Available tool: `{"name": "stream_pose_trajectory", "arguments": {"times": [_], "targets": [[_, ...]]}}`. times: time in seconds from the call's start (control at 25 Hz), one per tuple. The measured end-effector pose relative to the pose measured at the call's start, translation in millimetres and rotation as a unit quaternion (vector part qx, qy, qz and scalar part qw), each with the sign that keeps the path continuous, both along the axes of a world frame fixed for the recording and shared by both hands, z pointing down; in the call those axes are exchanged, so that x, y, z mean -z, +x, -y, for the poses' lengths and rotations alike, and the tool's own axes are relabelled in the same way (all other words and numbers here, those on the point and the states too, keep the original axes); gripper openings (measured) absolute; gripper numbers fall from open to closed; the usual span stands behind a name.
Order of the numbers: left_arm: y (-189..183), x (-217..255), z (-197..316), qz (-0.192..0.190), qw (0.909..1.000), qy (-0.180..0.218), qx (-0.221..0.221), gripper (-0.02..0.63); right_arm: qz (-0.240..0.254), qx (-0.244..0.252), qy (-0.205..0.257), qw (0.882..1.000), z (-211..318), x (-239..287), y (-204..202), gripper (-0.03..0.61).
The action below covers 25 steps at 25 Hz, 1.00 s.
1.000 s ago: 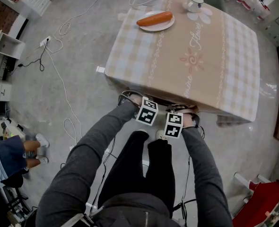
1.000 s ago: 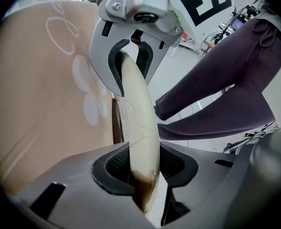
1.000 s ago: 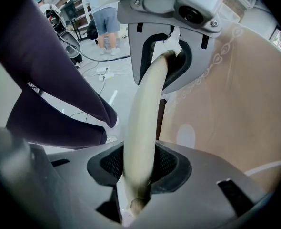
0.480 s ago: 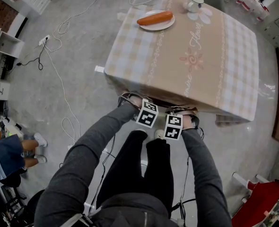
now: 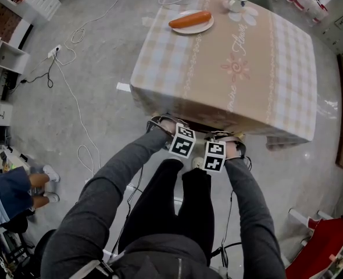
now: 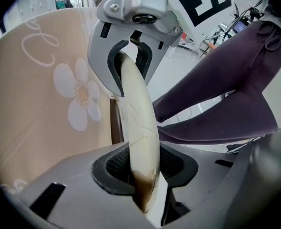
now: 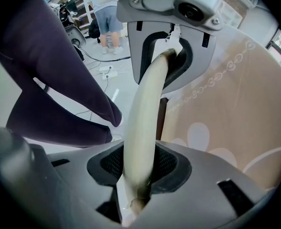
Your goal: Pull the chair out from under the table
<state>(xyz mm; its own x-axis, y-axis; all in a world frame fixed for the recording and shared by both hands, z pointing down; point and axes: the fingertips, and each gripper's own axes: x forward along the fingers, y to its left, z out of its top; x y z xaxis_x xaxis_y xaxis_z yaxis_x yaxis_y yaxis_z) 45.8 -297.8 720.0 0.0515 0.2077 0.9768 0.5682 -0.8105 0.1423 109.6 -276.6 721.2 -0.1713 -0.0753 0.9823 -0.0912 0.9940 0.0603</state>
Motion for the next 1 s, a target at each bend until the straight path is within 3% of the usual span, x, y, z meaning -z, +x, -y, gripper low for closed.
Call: {"name": "stream_pose_trajectory", "arguments": {"times": [1.0], "targets": [[-18.6,-2.5,-48.3,-0.012,0.9996,0.003,-0.024,0.140,-0.009,-0.022,-0.008,1.000,-51.4,-1.9,-19.6,0.126]]}}
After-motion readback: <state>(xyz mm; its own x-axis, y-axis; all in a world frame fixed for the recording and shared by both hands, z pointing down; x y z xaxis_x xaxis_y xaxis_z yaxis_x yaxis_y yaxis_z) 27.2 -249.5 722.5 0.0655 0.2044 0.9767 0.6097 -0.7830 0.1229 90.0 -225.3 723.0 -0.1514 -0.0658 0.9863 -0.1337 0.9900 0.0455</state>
